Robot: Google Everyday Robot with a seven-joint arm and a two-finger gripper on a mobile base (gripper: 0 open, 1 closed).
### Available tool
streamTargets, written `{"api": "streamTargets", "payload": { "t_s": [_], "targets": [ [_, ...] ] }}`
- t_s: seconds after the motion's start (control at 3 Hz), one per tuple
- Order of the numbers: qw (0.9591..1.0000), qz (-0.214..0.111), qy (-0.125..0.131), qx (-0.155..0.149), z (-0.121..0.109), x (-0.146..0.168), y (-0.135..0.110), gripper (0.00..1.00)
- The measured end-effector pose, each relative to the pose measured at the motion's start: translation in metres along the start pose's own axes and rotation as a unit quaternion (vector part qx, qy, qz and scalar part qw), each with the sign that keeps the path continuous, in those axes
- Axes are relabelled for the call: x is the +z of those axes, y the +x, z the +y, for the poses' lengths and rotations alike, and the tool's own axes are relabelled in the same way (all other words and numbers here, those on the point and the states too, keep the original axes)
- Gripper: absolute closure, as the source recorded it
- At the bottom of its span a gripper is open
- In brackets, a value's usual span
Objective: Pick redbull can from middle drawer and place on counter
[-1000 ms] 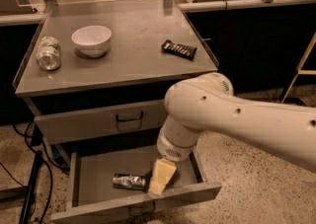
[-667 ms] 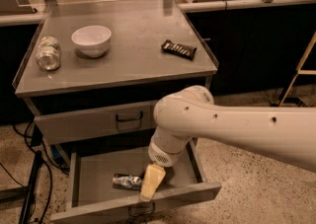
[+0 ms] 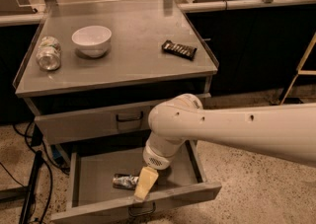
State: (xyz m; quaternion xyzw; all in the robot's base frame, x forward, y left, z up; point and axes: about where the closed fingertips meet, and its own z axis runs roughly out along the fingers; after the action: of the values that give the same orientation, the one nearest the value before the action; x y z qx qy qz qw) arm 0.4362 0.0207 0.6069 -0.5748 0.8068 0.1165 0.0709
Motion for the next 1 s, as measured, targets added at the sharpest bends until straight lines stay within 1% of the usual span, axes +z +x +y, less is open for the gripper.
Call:
{"api": "streamTargets", "payload": {
  "t_s": [0.33,0.67,1.0],
  "targets": [
    [0.9998,-0.014,-0.001,0.015,-0.001,0.013,-0.004,0.0],
    [0.9985,-0.035,-0.001,0.043,-0.024,0.046,-0.019,0.0],
    [0.9985,-0.037,-0.005,0.04,-0.022,0.05,-0.021,0.0]
  ]
}}
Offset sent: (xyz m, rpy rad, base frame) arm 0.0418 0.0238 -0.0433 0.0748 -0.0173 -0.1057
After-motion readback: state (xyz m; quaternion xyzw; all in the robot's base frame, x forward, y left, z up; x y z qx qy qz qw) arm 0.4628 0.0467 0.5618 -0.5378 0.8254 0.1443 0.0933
